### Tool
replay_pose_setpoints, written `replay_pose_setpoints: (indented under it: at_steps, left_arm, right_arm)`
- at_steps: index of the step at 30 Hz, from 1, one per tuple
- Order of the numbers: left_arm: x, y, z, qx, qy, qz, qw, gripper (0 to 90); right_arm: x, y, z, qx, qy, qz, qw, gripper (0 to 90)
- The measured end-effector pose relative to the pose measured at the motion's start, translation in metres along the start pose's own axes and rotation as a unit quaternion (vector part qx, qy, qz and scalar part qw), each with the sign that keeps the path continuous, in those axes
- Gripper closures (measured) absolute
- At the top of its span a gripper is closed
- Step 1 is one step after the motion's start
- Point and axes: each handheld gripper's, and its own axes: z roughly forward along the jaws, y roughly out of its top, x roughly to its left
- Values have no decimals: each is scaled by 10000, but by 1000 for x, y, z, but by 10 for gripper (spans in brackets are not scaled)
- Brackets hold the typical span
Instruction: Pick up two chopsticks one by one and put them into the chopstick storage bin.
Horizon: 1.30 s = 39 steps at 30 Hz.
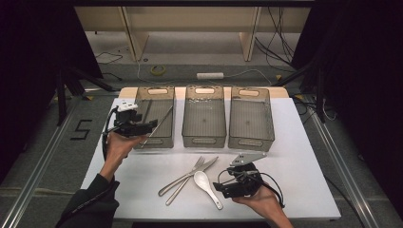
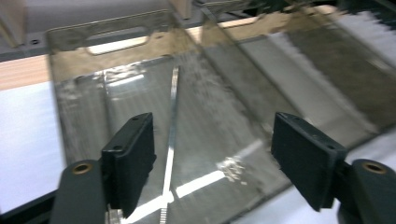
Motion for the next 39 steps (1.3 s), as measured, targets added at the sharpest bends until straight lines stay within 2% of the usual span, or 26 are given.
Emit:
replay_pose_setpoints:
  at_steps: [4, 6, 11, 15, 18, 23, 27, 32, 37, 39]
  left_arm:
    - [-10, -4, -6, -3, -167, 182, 9997, 249]
    - [-14, -7, -8, 7, -253, 212, 9995, 235]
    - [-25, -14, -14, -39, -680, 132, 9976, 207]
    - [-36, -20, -17, -66, -894, 225, 9957, 192]
    - [-43, -26, -18, -55, -980, 309, 9947, 183]
    - [-52, -33, -21, -66, -1151, 311, 9929, 169]
    - [-60, -38, -25, -94, -1281, 396, 9909, 164]
    - [-69, -47, -30, -121, -1375, 531, 9890, 165]
    - [-75, -54, -36, -171, -1464, 555, 9875, 159]
    - [-76, -56, -38, -170, -1454, 628, 9872, 159]
  right_arm:
    - [3, 1, 4, 145, -23, -81, 9999, 270]
    - [5, 1, 6, 202, -54, -118, 9997, 273]
    - [6, 2, 10, 299, -52, -151, 9994, 280]
    - [7, 2, 13, 394, -78, -206, 9990, 287]
    - [7, 2, 16, 497, -72, -232, 9985, 298]
    - [7, 4, 19, 707, -25, -317, 9970, 329]
    - [5, 7, 23, 814, -10, -311, 9962, 331]
    - [8, 10, 28, 969, -39, -414, 9944, 340]
    - [13, 12, 34, 1211, -47, -548, 9911, 360]
    - [15, 12, 36, 1300, -29, -580, 9898, 372]
